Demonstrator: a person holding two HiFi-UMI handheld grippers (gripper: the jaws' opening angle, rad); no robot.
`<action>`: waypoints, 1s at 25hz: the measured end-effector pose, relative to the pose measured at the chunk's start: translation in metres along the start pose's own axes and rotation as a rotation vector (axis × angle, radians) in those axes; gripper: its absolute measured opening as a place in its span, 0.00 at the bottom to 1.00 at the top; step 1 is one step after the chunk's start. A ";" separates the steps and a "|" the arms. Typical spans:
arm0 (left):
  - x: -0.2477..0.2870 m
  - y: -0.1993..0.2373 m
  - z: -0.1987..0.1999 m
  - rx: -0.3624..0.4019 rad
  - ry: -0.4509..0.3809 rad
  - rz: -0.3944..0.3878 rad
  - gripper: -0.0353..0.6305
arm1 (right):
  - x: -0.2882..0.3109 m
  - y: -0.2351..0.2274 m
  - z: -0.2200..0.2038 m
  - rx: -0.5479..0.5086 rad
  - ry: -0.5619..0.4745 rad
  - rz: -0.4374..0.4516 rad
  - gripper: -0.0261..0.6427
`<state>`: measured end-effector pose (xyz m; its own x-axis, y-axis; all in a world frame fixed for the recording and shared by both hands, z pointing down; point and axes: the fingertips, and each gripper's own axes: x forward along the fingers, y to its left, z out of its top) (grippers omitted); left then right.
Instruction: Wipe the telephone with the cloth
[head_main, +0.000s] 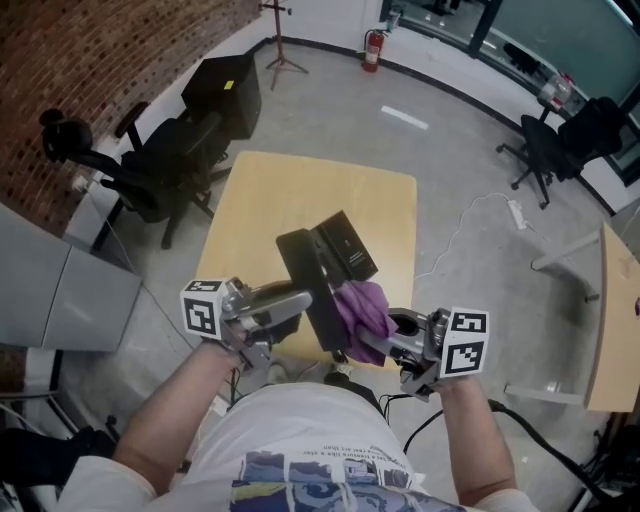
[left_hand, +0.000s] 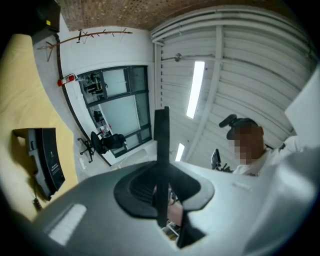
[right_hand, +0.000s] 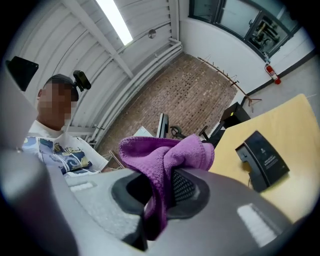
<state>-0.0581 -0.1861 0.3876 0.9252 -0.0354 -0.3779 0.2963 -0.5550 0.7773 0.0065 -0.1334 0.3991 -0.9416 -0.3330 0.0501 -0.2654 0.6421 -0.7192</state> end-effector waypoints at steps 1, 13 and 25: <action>-0.002 0.004 0.002 -0.003 -0.010 0.008 0.17 | -0.004 -0.001 -0.006 0.011 -0.002 -0.019 0.11; -0.008 0.083 0.004 -0.075 -0.160 0.203 0.17 | -0.070 -0.017 -0.037 0.043 -0.034 -0.289 0.11; -0.025 0.186 -0.031 -0.153 -0.237 0.413 0.17 | -0.083 -0.024 -0.036 -0.015 0.064 -0.413 0.11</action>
<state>-0.0189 -0.2625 0.5580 0.8986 -0.4238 -0.1134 -0.0354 -0.3277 0.9441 0.0840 -0.0963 0.4372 -0.7663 -0.5211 0.3758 -0.6260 0.4741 -0.6191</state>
